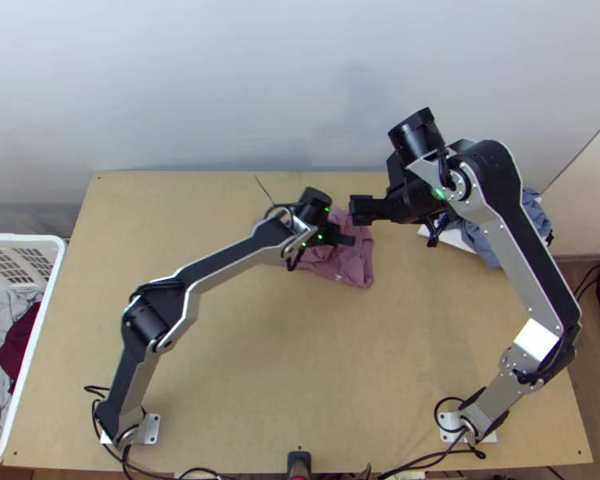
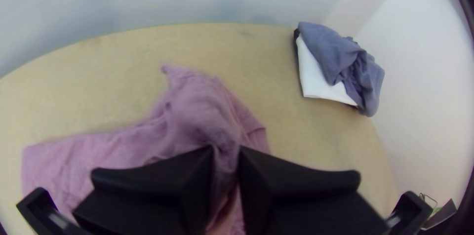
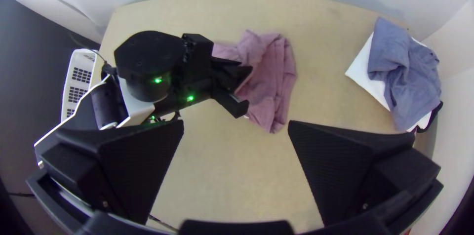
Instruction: Fold the t-shirt
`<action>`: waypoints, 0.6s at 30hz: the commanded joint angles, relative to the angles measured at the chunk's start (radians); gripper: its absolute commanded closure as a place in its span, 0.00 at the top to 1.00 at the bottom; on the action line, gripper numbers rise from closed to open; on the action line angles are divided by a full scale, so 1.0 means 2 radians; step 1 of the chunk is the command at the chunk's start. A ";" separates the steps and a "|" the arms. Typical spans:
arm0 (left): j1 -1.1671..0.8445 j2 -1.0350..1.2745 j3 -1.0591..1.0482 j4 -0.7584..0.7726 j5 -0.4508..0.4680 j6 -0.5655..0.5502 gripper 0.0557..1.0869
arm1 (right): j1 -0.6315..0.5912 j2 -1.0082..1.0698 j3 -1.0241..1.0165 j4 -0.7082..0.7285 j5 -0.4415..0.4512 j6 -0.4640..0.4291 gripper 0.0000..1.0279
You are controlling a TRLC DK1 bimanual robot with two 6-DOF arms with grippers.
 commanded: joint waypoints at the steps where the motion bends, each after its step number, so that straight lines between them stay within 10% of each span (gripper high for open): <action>1: -0.008 0.026 0.043 -0.028 -0.008 -0.051 0.97 | -0.006 -0.002 -0.011 0.000 0.000 0.004 0.96; 11: 0.064 -0.143 0.073 -0.234 0.011 -0.074 0.96 | -0.029 0.038 -0.026 0.000 -0.003 0.013 0.96; 18: 0.141 -0.304 -0.118 -0.212 0.012 -0.071 0.96 | 0.016 0.123 -0.003 0.082 -0.005 0.020 0.96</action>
